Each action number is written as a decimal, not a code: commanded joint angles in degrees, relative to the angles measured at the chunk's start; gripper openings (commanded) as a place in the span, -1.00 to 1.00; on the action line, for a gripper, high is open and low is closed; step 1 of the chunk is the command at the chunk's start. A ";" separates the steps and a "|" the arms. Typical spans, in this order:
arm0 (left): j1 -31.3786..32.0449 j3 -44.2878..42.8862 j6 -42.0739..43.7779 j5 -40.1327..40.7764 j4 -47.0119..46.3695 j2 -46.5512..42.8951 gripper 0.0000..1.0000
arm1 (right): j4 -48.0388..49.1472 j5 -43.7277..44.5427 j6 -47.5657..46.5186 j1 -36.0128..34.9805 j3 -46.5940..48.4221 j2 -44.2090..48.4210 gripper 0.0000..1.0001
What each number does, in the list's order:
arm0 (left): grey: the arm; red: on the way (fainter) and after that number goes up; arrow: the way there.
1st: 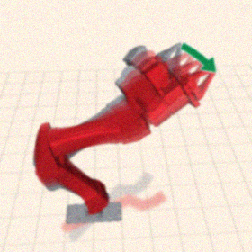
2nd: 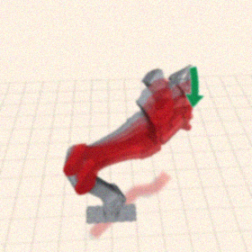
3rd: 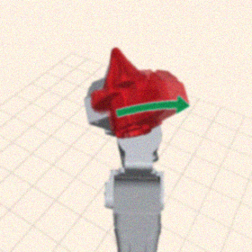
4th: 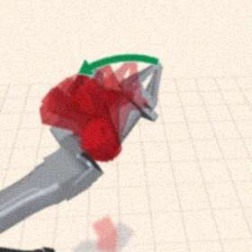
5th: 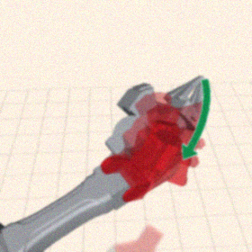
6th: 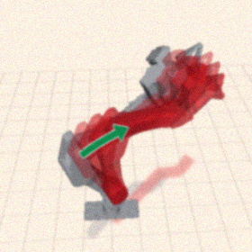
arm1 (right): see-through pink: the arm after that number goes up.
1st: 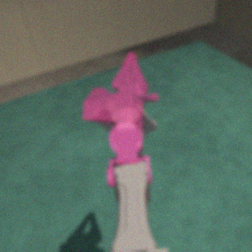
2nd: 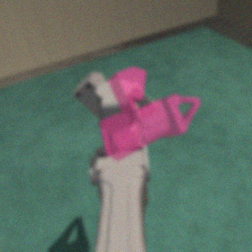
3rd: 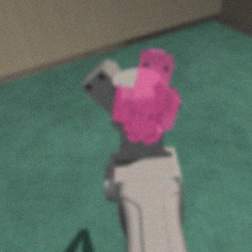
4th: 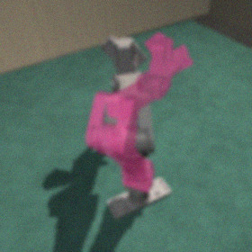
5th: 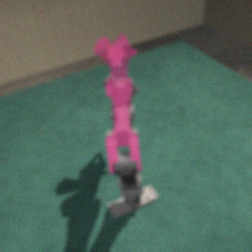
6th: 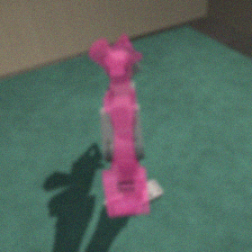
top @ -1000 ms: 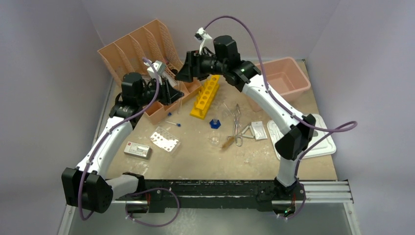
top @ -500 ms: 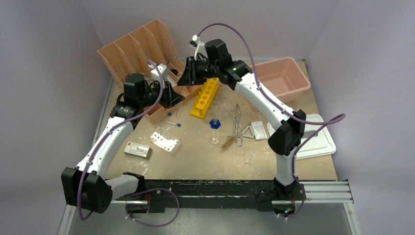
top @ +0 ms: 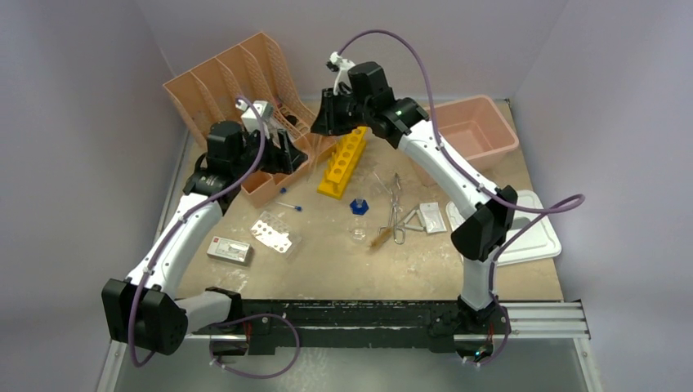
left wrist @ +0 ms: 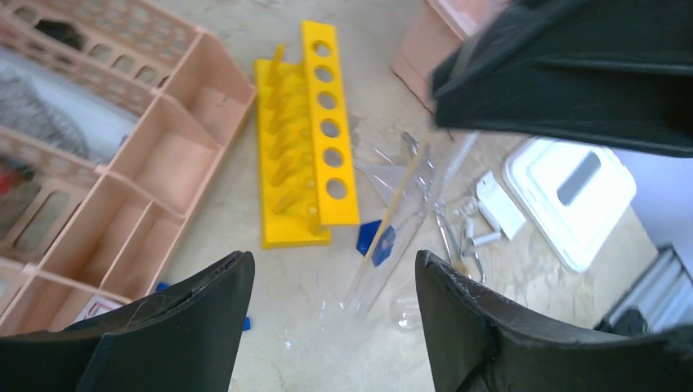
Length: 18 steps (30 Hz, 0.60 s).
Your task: Organize the chemistry lab equipment
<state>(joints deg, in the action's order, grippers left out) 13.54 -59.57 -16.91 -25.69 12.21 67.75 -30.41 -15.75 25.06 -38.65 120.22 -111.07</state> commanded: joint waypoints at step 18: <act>-1.28 -6.00 -11.51 20.08 2.61 4.18 0.56 | 25.54 26.72 -23.55 7.76 -14.84 4.35 -0.69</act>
<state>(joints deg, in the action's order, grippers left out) 12.49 -63.11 -30.06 -8.56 16.16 72.90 -14.00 8.82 4.56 -30.74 106.94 -106.80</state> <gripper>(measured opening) 0.786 0.255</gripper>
